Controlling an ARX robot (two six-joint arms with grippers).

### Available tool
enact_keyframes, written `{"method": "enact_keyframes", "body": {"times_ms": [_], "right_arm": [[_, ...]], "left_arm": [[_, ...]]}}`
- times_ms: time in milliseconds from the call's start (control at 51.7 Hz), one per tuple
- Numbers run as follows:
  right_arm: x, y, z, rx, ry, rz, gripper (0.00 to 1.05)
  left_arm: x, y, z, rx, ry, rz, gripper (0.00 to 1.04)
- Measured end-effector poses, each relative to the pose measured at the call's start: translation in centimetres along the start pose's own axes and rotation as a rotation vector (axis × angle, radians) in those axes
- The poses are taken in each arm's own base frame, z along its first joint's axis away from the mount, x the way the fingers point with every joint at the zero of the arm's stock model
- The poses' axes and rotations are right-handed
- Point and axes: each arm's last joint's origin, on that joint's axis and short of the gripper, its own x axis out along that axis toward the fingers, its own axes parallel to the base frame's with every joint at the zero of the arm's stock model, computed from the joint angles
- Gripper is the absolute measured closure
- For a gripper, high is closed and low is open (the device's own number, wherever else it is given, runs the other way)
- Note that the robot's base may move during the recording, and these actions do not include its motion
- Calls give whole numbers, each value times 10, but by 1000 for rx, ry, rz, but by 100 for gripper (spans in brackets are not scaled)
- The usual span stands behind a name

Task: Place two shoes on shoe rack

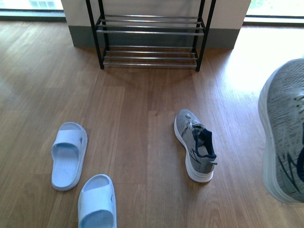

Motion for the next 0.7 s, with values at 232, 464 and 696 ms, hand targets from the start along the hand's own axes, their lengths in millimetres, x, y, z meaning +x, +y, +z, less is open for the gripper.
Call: {"method": "enact_keyframes", "body": {"times_ms": [232,464,696], "right_arm": [[-21,6,18,-21,-87,30,103],[-23,7,18,-24,-92,31,103],[-23,7,18,-24,-93,31,103]], "left_arm": [[0,0,0,0,0,0,9],[0,0,0,0,0,0,9],[0,0,0,0,0,0,9]]}}
